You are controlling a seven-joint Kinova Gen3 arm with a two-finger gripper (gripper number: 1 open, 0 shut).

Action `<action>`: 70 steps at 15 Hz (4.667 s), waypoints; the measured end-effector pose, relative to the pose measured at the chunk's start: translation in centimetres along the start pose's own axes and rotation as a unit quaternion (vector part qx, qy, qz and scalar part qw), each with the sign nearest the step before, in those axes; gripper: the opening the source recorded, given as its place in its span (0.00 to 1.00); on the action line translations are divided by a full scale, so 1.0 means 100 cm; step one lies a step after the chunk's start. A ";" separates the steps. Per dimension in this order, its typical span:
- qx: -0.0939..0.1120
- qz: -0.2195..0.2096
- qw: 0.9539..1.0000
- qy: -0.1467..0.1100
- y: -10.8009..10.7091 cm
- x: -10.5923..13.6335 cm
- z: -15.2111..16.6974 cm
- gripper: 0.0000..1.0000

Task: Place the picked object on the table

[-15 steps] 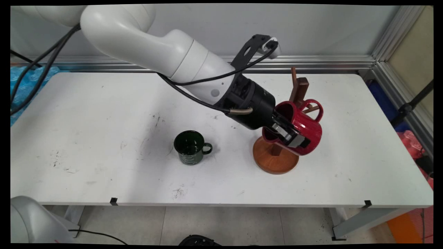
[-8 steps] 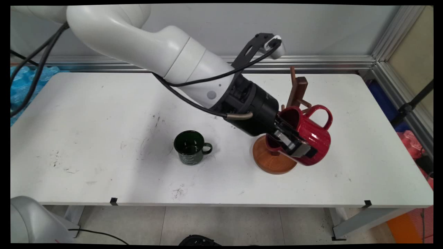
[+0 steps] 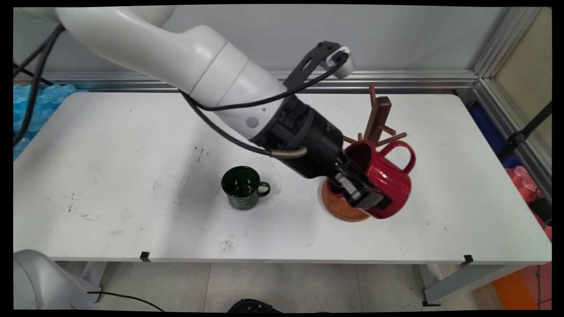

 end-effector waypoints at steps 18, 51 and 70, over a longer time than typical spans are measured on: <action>0.107 0.071 0.984 -0.124 -0.004 -0.005 -0.076 0.00; 0.226 0.125 0.903 -0.343 -0.176 0.017 -0.061 0.00; 0.202 0.114 0.895 -0.380 -0.246 -0.014 0.005 0.00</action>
